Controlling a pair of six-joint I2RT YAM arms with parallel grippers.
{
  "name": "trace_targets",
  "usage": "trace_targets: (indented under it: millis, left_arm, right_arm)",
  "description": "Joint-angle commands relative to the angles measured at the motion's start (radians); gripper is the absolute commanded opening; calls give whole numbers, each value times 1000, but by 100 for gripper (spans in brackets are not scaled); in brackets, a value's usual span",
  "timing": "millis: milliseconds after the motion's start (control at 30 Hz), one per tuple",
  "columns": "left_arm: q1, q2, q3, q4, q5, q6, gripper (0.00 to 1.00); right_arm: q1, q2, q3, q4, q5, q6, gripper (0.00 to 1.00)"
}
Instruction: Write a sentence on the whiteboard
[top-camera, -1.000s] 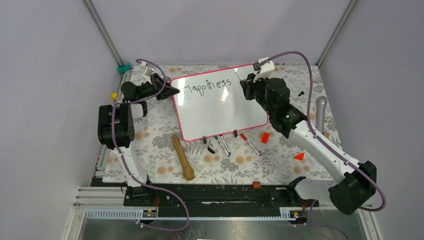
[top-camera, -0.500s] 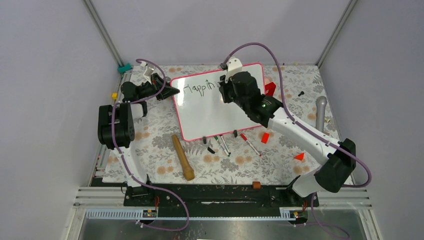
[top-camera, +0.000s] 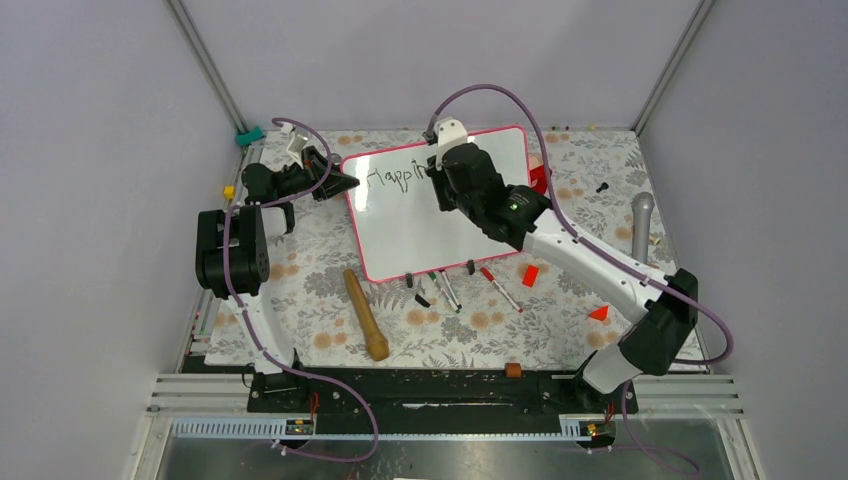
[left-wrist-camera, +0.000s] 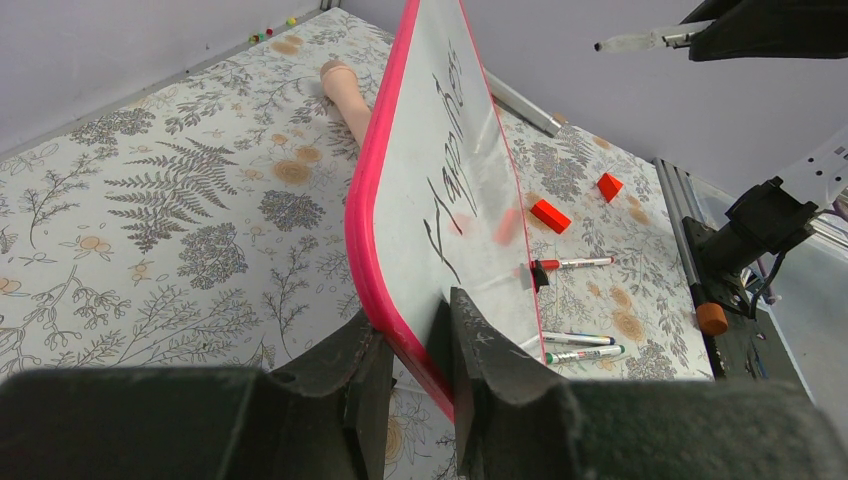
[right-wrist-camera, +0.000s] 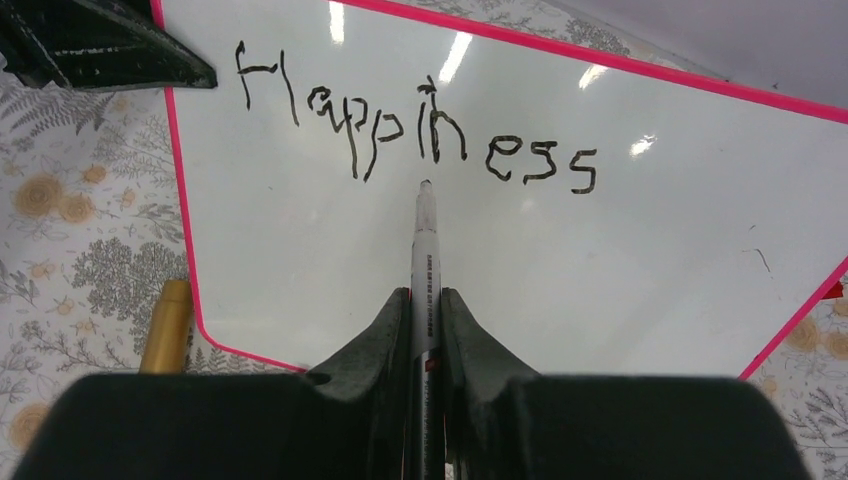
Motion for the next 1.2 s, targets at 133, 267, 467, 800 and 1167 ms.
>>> trace_targets:
  millis: [133, 267, 467, 800, 1167]
  left_arm:
    - [-16, 23, -15, 79, 251, 127, 0]
    - [-15, 22, -16, 79, 252, 128, 0]
    - [-16, 23, -14, 79, 252, 126, 0]
    - [-16, 18, -21, 78, 252, 131, 0]
    - [-7, -4, -54, 81, 246, 206, 0]
  right_arm:
    - [58, 48, 83, -103, 36, -66, 0]
    - [61, -8, 5, -19, 12, -24, 0]
    - [61, -76, -84, 93, 14, 61, 0]
    - [60, -63, -81, 33, 46, 32, 0]
    - [62, 85, 103, -174, -35, 96, 0]
